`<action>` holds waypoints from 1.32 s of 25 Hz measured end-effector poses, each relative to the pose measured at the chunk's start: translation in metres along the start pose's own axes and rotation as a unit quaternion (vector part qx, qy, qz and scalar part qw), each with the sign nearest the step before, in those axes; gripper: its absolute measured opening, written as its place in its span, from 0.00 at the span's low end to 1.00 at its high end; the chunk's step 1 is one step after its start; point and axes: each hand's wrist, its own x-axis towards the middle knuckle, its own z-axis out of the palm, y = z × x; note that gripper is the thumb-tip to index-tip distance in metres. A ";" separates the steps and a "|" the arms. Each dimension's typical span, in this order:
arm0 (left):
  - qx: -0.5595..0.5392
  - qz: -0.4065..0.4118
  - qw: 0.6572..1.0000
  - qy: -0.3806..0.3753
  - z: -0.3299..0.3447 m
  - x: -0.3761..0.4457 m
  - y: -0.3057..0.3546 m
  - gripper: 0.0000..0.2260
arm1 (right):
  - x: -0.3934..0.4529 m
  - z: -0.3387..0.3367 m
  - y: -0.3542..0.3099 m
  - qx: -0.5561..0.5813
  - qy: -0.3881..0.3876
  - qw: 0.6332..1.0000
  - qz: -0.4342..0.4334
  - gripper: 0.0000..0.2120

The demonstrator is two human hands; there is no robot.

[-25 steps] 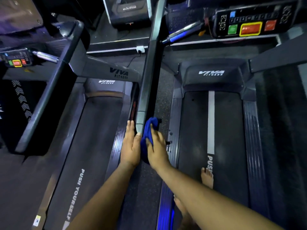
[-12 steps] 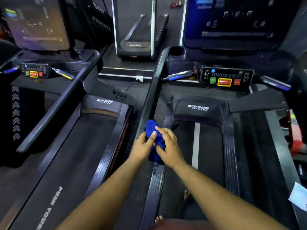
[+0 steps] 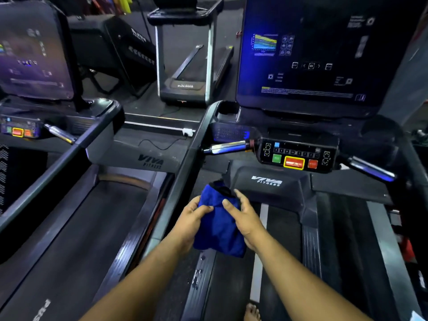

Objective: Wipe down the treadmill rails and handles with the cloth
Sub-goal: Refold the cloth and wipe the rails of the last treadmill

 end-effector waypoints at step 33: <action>0.635 0.190 0.747 0.058 -0.070 0.317 0.061 0.25 | 0.292 0.015 -0.053 -0.810 0.095 0.544 -0.199 0.32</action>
